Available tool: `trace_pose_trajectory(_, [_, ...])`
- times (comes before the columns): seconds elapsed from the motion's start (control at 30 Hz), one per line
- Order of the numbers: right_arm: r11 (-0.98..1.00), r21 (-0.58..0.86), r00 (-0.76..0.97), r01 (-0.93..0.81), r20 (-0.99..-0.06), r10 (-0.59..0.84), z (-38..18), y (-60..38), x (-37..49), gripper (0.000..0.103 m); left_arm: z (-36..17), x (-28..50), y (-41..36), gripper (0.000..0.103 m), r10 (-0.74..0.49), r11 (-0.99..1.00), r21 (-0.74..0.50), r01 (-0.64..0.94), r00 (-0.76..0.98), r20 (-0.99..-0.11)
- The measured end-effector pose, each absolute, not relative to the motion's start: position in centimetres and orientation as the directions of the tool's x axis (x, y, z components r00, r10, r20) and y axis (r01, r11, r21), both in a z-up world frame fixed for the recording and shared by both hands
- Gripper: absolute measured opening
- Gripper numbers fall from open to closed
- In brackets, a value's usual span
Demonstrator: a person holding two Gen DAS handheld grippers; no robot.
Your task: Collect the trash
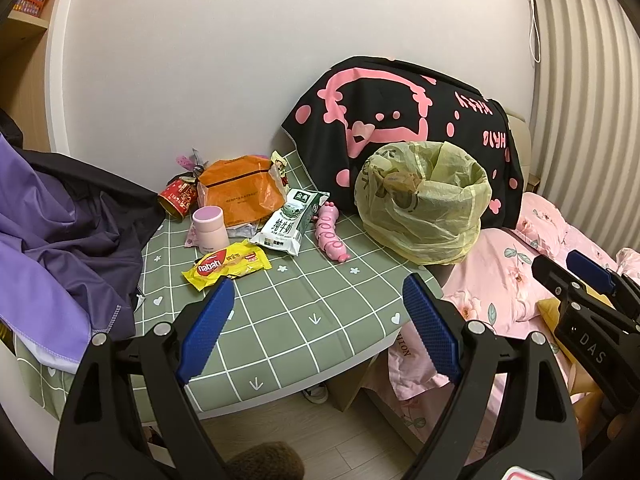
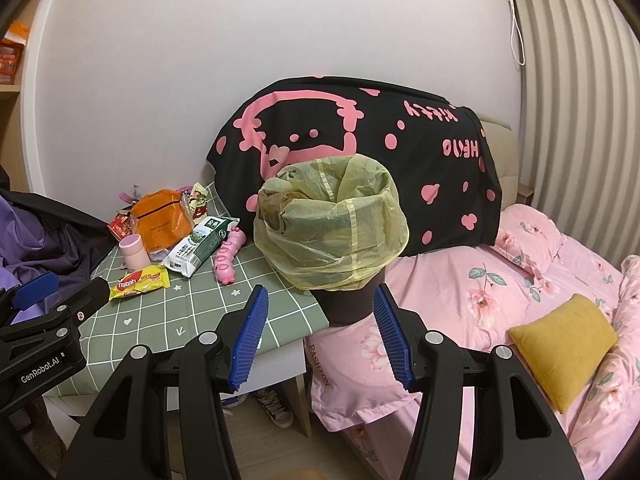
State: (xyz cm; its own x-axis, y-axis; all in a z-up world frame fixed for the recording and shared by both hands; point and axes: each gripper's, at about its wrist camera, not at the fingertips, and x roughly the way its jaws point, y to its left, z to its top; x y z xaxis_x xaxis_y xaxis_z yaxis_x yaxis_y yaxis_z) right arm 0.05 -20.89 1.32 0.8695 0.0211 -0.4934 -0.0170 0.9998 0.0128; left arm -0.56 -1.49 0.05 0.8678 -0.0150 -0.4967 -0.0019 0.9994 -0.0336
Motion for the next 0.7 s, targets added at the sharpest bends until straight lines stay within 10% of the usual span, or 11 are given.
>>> trace_pose_trajectory(0.7, [1.0,0.016,0.869,-0.022,-0.494,0.027,1.44,-20.97,0.0,0.052,0.1,-0.59,-1.45,0.082,-0.018,0.999,-0.035,0.001,0.867,-0.498])
